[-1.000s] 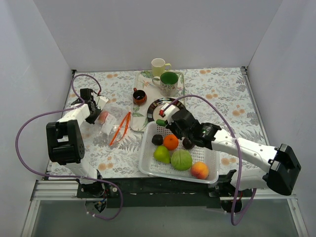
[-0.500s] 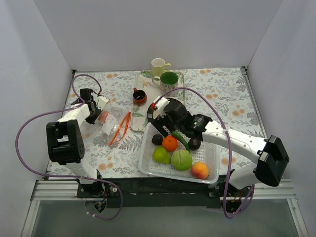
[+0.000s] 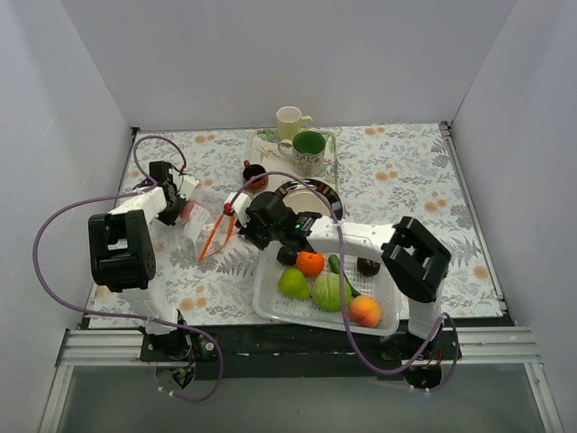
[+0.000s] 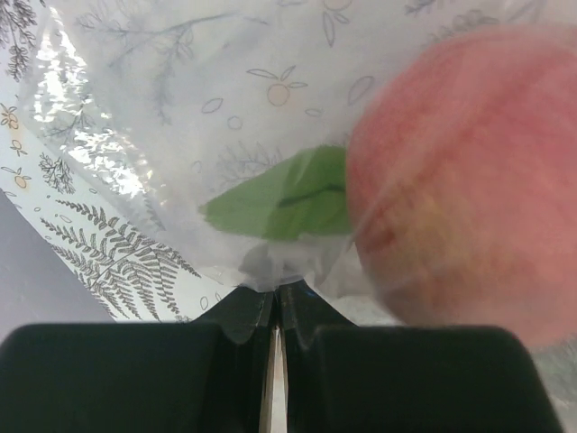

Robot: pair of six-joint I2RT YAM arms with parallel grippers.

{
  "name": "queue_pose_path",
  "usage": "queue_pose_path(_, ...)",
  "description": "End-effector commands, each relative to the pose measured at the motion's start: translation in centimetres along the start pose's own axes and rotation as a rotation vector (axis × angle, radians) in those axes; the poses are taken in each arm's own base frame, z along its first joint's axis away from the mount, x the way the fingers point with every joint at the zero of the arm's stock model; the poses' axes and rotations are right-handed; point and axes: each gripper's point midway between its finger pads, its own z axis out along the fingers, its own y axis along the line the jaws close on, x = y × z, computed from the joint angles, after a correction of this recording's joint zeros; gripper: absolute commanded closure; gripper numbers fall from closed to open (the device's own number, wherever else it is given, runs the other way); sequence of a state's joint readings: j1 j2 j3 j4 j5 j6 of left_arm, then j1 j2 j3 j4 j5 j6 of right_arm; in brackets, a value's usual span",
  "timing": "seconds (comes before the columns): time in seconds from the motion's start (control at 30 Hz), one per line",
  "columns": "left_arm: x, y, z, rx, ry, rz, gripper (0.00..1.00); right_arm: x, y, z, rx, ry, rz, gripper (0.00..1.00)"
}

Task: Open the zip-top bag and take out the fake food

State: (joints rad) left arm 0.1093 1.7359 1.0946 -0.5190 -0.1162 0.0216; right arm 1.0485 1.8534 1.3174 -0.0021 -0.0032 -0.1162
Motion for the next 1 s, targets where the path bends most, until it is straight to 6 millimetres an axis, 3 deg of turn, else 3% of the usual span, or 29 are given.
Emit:
queue_pose_path(0.0, 0.7, 1.2, 1.9, -0.092, 0.033, 0.005, 1.0, -6.6, 0.2, 2.1, -0.057, -0.18, -0.018, 0.99)
queue_pose_path(0.07, 1.2, 1.4, 2.4, -0.109, 0.045, 0.018, 1.0, -6.1, 0.6, 3.7, -0.079, -0.168, -0.011, 0.98)
queue_pose_path(0.23, 1.9, 0.5, 3.4, -0.081, 0.064, 0.028, 1.0, -8.1, -0.6, 6.4, -0.046, -0.229, 0.04, 0.99)
queue_pose_path(0.3, 2.0, 0.3, 3.5, -0.072, 0.067, 0.04, 1.0, -7.6, -0.3, 7.7, -0.076, -0.229, 0.054, 0.99)
queue_pose_path(0.33, 2.2, 0.2, 3.6, -0.069, 0.073, 0.043, 1.0, -8.5, -0.3, 8.0, -0.088, -0.243, 0.054, 0.99)
queue_pose_path(0.4, 2.3, 0.1, 3.7, -0.071, 0.077, 0.058, 1.0, -7.3, 0.2, 9.6, -0.125, -0.213, 0.067, 0.99)
queue_pose_path(0.47, 2.4, 0.2, 3.7, -0.072, 0.077, 0.063, 1.0, -7.6, 0.6, 10.3, -0.162, -0.222, 0.074, 0.97)
queue_pose_path(0.53, 2.3, 0.2, 3.7, -0.068, 0.074, 0.064, 1.0, -6.8, 0.9, 11.4, -0.191, -0.21, 0.08, 0.65)
queue_pose_path(0.6, 2.1, 0.1, 3.5, -0.064, 0.068, 0.055, 1.0, -5.8, 1.2, 12.3, -0.212, -0.201, 0.079, 0.46)
queue_pose_path(0.63, 1.7, -0.1, 3.5, -0.043, 0.052, 0.044, 1.0, -5.5, 1.2, 12.6, -0.214, -0.197, 0.079, 0.42)
queue_pose_path(0.77, -0.7, -0.2, 1.9, 0.061, 0.015, -0.02, 1.0, -4.1, 1.0, 12.9, -0.223, -0.191, 0.083, 0.37)
queue_pose_path(0.83, -1.2, -0.6, 1.8, 0.1, 0.013, -0.068, 1.0, -4.8, 1.1, 12.5, -0.223, -0.225, 0.078, 0.36)
queue_pose_path(0.87, -1.4, -1.2, 1.5, 0.141, 0.014, -0.074, 1.0, -3.9, 1.3, 12.4, -0.228, -0.216, 0.082, 0.36)
queue_pose_path(0.9, -1.8, -0.9, 1.5, 0.146, 0.017, -0.081, 1.0, -5.1, 1.2, 11.7, -0.223, -0.255, 0.076, 0.36)
queue_pose_path(0.97, -2.4, -1.9, 1.2, 0.208, 0.001, -0.096, 1.0, -5.3, 1.1, 11.2, -0.216, -0.288, 0.07, 0.36)
